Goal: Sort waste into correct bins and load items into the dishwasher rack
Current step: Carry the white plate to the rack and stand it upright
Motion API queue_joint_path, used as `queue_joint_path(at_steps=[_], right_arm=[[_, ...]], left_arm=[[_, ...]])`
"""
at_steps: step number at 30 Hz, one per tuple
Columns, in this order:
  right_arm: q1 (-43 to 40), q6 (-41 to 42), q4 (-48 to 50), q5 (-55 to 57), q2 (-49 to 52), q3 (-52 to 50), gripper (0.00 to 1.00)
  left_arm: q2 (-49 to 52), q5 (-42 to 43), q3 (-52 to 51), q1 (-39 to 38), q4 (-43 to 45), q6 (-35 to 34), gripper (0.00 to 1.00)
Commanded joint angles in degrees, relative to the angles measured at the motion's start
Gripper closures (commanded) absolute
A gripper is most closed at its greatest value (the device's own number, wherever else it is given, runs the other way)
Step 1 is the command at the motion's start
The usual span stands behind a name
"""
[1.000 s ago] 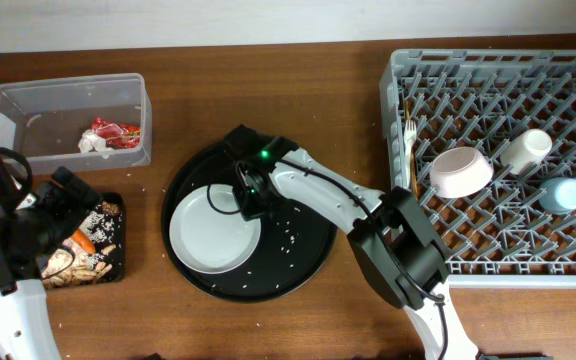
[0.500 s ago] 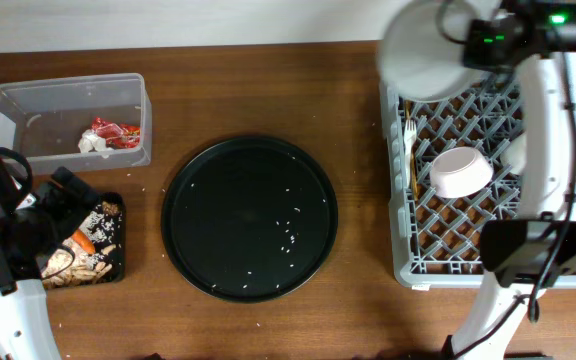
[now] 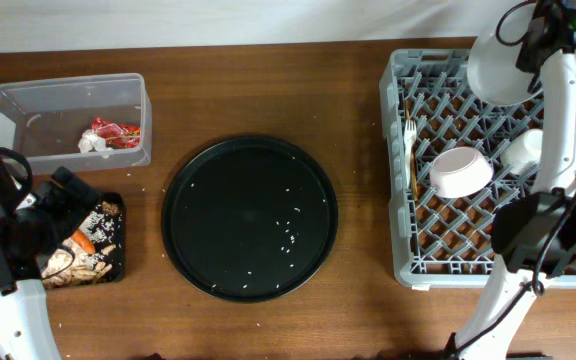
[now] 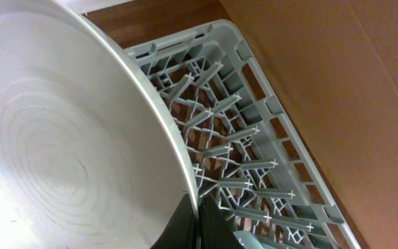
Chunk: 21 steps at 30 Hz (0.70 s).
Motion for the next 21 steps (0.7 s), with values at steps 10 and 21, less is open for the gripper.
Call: queue_joint_path(at_steps=[10,21], right_arm=[[5.27,-2.80,1.42,10.80,3.67,-3.85,0.96],[11.26,-2.64,2.38,8.85,2.05,-3.56,0.22]], left_arm=[[-0.07,0.42,-0.22,0.22,0.13,0.76,0.01],[-0.07,0.42,-0.22,0.20,0.13,0.74,0.01]])
